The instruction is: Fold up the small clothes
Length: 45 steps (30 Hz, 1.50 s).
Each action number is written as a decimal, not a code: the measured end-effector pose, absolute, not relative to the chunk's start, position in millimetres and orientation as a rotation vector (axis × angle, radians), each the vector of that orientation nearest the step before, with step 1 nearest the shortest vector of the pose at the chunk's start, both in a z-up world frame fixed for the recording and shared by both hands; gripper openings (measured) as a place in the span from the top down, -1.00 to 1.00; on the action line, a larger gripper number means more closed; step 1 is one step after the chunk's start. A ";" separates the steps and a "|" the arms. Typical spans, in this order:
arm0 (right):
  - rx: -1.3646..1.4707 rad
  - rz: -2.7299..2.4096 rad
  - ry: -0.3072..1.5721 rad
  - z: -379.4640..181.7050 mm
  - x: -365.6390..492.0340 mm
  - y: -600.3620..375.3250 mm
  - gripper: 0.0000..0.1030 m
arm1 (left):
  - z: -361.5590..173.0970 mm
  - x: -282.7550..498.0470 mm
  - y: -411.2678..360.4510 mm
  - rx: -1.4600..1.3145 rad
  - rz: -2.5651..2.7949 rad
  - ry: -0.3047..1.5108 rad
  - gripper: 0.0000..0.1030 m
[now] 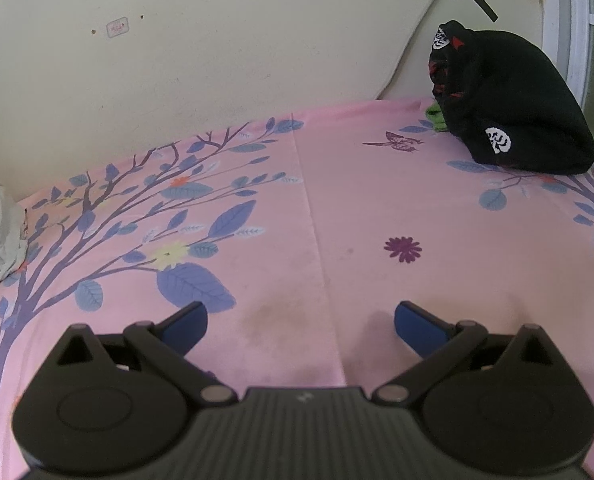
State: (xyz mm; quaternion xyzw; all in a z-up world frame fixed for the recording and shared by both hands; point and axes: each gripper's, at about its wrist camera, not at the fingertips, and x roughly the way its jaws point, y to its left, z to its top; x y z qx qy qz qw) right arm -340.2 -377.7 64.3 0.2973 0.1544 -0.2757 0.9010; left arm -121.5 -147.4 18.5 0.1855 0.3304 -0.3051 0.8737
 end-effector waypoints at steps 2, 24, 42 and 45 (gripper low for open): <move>0.615 -0.570 0.320 64.6 -340.1 -377.7 -0.89 | 18.9 -122.3 -147.7 0.392 -0.632 0.681 -1.00; 0.613 -0.572 0.319 64.6 -340.1 -376.7 -0.89 | 17.7 -124.3 -149.4 0.423 -0.617 0.667 -1.00; 0.611 -0.572 0.319 64.6 -339.7 -376.1 -0.89 | 16.9 -125.1 -149.4 0.434 -0.614 0.659 -1.00; 0.611 -0.571 0.319 64.5 -339.6 -376.1 -0.89 | 18.2 -124.7 -148.4 0.424 -0.615 0.663 -1.00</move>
